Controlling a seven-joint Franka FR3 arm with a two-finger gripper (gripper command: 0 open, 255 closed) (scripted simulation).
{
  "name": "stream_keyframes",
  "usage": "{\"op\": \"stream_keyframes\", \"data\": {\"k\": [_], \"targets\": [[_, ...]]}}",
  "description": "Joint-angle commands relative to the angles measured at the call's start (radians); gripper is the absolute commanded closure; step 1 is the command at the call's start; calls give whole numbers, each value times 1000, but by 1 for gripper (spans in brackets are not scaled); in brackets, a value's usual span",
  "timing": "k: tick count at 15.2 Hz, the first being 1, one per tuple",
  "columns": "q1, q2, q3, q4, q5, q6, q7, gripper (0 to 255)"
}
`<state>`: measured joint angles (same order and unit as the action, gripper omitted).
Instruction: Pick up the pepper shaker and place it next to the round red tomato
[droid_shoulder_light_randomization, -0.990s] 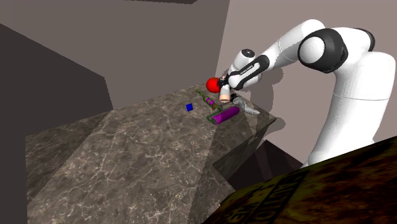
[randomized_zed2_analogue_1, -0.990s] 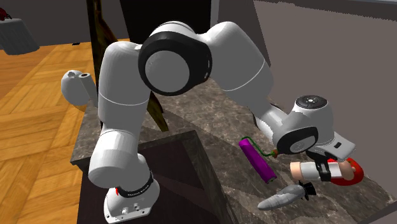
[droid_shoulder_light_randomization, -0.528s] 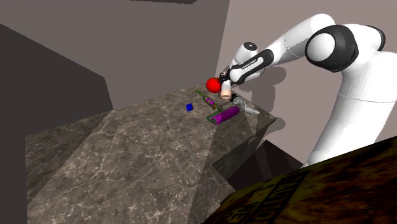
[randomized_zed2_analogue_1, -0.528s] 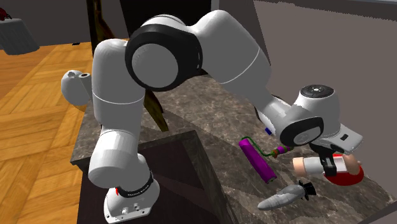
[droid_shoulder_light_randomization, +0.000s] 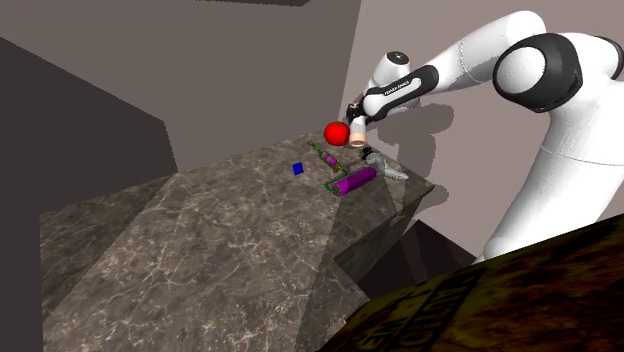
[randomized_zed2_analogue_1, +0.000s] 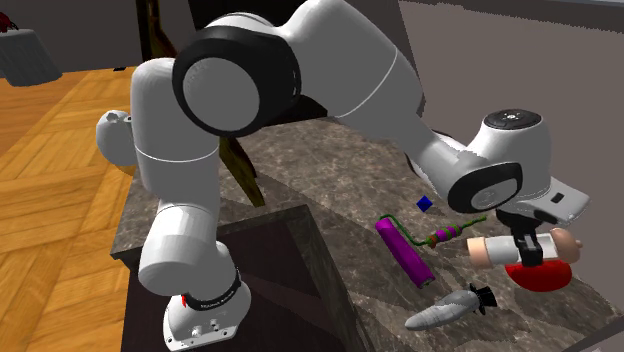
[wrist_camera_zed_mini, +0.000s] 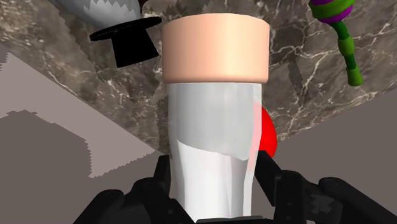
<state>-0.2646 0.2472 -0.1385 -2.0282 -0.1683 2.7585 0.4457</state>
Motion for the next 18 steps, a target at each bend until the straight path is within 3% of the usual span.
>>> {"op": "stream_keyframes", "data": {"k": [1,18], "targets": [[0,-17,1,7,3,-24,-5,255],[0,-116,10,116,27,-230,-42,255]]}}
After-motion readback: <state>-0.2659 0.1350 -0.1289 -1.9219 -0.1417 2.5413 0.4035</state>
